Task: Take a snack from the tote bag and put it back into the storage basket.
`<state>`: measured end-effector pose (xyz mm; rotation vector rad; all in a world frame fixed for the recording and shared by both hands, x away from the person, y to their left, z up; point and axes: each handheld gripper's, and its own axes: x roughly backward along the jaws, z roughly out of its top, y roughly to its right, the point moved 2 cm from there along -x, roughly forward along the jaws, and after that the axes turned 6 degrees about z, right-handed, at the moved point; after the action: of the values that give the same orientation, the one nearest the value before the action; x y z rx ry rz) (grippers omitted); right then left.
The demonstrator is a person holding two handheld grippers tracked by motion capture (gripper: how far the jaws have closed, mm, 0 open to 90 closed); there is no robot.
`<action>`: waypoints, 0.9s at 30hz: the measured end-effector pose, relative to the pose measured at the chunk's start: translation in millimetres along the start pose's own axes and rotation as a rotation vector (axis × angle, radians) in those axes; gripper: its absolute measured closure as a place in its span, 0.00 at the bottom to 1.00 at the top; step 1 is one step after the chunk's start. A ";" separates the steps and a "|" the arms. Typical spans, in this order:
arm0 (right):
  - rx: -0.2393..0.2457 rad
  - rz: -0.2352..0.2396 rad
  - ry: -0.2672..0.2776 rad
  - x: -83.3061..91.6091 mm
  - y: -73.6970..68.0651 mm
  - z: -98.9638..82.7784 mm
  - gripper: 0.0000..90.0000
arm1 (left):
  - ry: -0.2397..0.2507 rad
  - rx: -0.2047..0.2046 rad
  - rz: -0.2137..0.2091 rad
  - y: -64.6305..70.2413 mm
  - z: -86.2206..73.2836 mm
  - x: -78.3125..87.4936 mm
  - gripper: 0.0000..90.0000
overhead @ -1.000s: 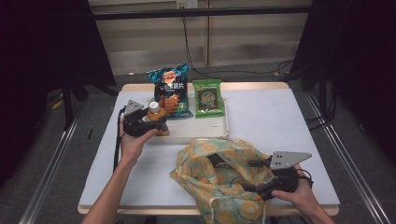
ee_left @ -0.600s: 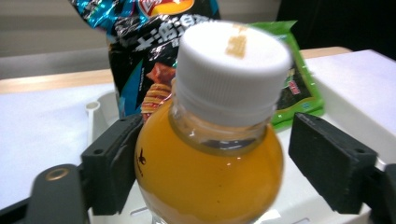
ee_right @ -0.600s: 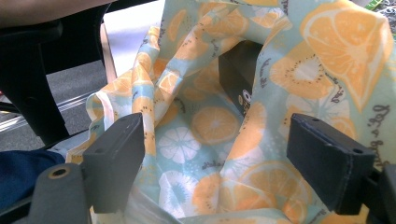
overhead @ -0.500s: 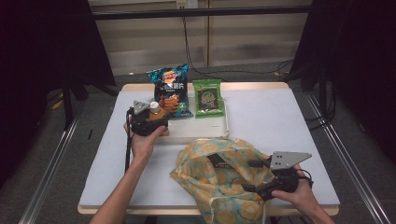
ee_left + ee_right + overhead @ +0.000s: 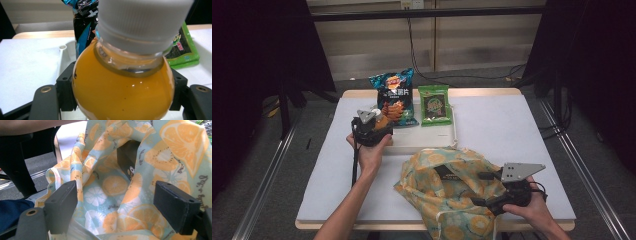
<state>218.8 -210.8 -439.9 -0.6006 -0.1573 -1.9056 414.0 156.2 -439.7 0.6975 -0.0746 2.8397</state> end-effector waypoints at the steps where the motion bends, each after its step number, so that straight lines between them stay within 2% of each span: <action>1: 0.000 0.000 -0.001 0.0 0.1 0.0 0.21 | -0.001 -0.007 -0.006 0.3 0.2 -0.1 0.34; 5: 0.002 0.000 -0.001 -0.1 -0.1 0.1 0.21 | -0.001 -0.012 -0.047 -3.4 0.9 -0.5 0.34; 6: 0.001 0.001 -0.001 0.1 0.1 0.0 0.21 | 0.001 -0.003 -0.060 -5.1 1.0 -0.5 0.34; 9: -0.001 0.001 0.002 0.4 0.6 -0.2 0.21 | -0.007 -0.015 -0.093 -9.4 1.4 0.2 0.34; 14: -0.002 0.001 -0.002 -0.6 0.6 -0.1 0.21 | 0.000 -0.041 -0.201 -16.3 6.4 1.7 0.34; 17: -0.003 0.003 -0.003 -1.3 0.7 -0.2 0.21 | 0.005 -0.057 -0.280 -20.5 12.9 3.7 0.34; 19: -0.003 0.003 -0.003 -1.3 0.6 -0.2 0.21 | -0.006 -0.083 -0.334 -23.8 17.5 4.5 0.34; 23: -0.002 0.005 -0.004 -1.5 0.5 -0.3 0.21 | 0.001 -0.093 -0.397 -29.8 25.0 4.9 0.34; 27: -0.004 0.005 -0.003 -1.6 0.9 -0.4 0.21 | -0.026 -0.153 -0.474 -37.6 30.6 2.7 0.34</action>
<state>219.9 -210.0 -441.1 -0.6059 -0.1542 -1.9003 433.9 190.4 -411.3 0.6219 -0.1128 2.3450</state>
